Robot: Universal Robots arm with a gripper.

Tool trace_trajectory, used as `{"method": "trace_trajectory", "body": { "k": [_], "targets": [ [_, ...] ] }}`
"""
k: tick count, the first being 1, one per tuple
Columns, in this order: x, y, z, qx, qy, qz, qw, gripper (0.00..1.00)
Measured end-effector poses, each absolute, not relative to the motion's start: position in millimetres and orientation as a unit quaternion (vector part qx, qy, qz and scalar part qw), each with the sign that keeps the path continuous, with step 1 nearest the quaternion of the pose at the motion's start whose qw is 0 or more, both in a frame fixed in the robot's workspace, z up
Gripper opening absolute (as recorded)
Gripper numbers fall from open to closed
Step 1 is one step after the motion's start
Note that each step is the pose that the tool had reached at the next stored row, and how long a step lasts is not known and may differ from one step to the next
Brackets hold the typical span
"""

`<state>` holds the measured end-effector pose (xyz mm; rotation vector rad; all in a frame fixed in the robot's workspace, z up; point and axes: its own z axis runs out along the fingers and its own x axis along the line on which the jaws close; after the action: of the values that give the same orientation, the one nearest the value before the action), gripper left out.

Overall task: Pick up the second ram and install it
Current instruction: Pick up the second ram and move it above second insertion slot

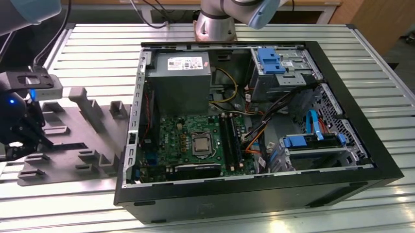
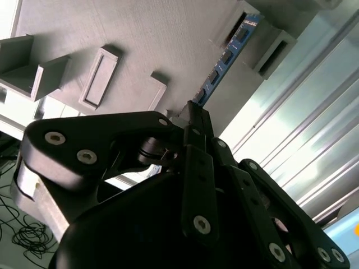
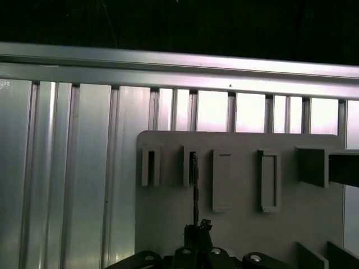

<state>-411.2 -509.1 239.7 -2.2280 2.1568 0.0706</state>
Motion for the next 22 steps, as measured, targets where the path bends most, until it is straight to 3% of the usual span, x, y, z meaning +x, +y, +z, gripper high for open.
{"method": "trace_trajectory", "body": {
  "k": [22],
  "targets": [
    [-411,-509,276,-0.718,0.695,0.022,0.021,0.12]
  ]
}}
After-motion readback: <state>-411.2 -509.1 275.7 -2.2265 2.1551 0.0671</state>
